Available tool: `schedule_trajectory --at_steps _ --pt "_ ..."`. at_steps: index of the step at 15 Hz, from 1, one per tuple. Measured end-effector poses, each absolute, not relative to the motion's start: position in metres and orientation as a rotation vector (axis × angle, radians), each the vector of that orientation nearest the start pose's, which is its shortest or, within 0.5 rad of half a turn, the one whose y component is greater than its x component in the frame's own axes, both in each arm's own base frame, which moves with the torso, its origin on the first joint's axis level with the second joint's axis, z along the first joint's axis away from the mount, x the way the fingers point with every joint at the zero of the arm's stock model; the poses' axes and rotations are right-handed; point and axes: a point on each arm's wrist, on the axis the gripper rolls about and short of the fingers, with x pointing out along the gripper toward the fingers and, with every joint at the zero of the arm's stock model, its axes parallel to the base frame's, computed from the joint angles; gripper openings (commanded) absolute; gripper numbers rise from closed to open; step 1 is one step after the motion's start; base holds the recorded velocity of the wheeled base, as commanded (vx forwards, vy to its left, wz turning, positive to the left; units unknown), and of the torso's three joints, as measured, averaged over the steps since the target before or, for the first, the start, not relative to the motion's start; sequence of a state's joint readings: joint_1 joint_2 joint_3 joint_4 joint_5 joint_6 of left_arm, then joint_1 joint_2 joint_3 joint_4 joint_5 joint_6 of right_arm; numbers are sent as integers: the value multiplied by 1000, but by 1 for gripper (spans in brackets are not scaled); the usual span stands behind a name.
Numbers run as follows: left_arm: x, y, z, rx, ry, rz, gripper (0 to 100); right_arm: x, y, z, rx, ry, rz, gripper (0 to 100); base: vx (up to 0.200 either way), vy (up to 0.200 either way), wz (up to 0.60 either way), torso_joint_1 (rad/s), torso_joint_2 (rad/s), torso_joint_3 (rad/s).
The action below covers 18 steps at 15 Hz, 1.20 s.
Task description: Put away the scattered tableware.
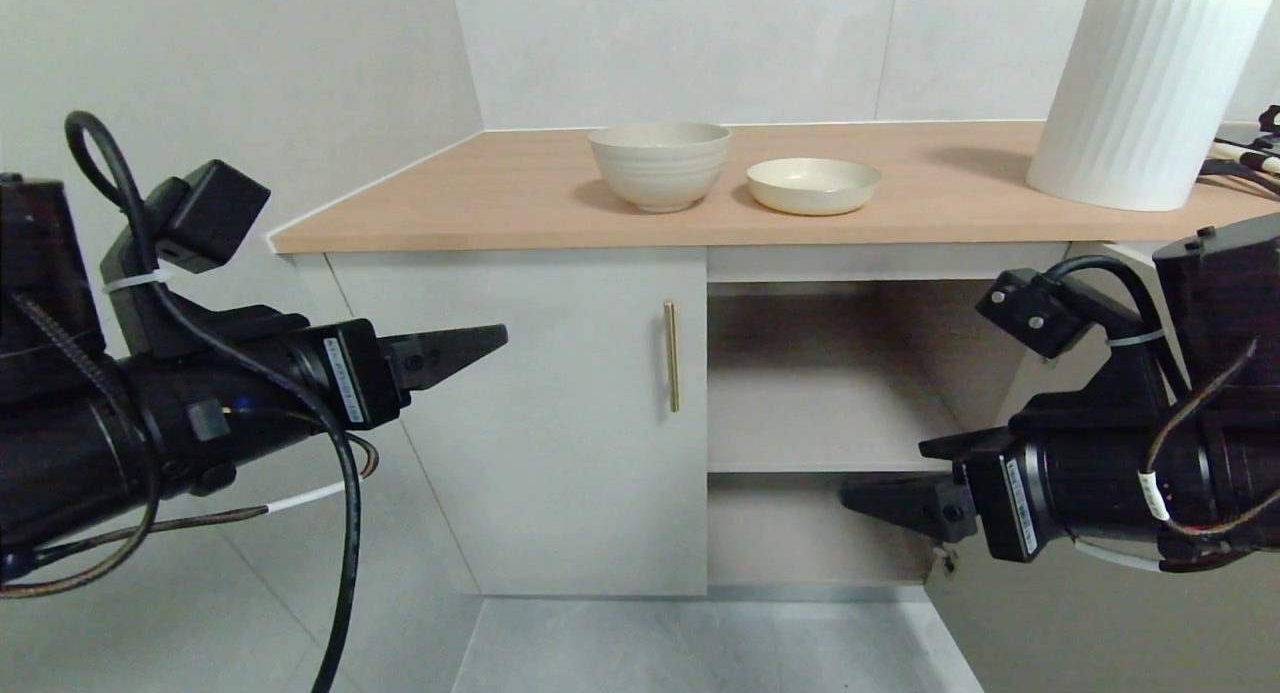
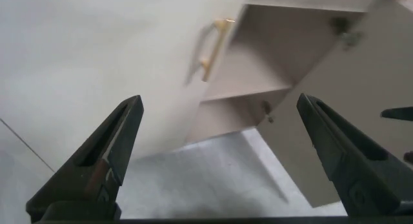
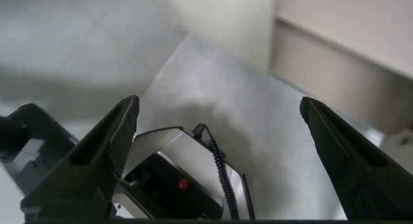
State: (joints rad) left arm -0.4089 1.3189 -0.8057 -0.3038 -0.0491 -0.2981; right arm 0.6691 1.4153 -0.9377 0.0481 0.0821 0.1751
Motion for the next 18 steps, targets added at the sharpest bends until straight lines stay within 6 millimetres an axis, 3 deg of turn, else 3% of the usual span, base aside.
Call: schedule_trajectory --at_steps 6,18 --pt "198 -86 248 -254 278 -419 100 180 144 232 13 570 686 100 200 0 0 1 4 2" --pt "194 -85 251 -260 263 -422 100 169 136 237 -5 530 703 100 0 0 0 0 0 0"
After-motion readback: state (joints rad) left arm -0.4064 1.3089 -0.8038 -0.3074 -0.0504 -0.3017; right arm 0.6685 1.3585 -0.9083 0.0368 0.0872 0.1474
